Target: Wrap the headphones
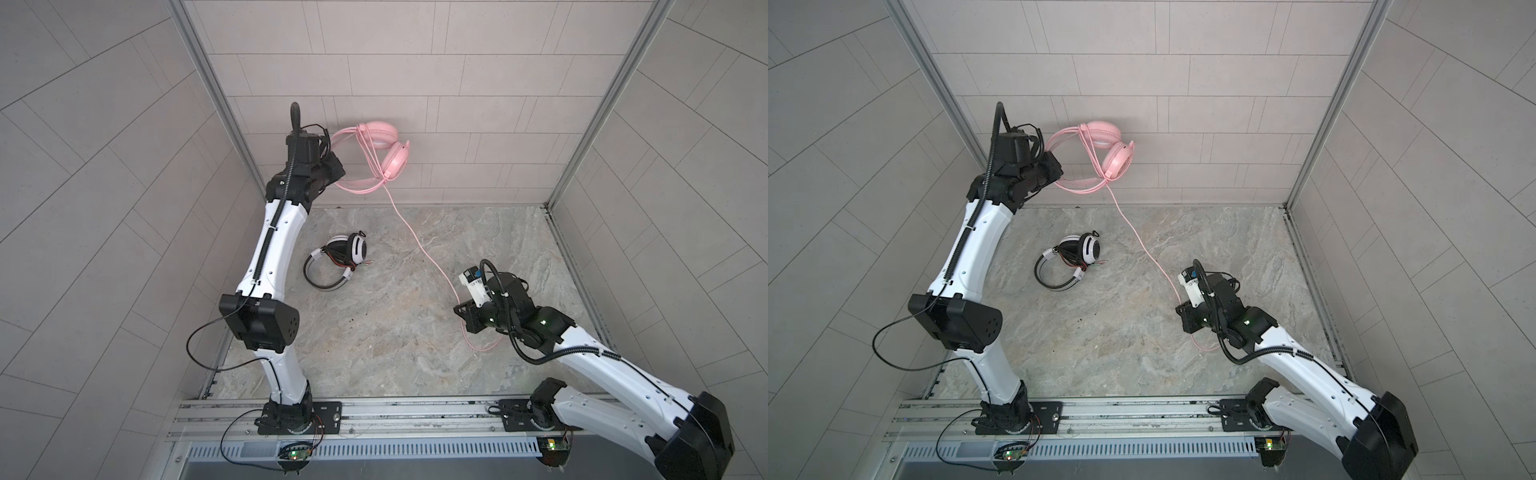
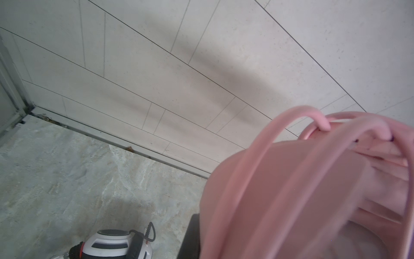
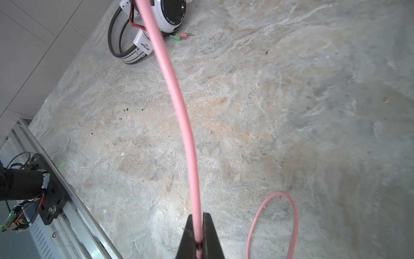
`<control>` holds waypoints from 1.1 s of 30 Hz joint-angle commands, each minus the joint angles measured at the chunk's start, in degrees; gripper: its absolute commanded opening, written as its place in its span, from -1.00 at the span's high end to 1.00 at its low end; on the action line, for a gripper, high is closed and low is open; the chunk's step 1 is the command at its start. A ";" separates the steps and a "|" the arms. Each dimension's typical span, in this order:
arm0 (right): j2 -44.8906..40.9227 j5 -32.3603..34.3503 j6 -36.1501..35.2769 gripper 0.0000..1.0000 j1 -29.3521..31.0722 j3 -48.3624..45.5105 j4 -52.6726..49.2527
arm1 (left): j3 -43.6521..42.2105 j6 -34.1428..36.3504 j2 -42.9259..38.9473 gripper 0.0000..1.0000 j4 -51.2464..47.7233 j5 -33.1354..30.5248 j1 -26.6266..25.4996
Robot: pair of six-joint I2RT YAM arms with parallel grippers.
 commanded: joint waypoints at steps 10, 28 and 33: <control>-9.03 9.18 -5.12 1.00 1.39 14.20 -17.33 | -11.10 6.44 -1.76 1.00 11.25 -13.36 -2.09; 4.35 29.83 -20.81 1.00 -1.26 43.97 -16.75 | -33.81 26.19 -6.82 1.00 9.79 -7.98 -21.31; 7.48 28.45 -21.20 1.00 -3.41 47.85 -14.04 | -36.33 28.94 -10.00 1.00 7.61 3.19 -24.14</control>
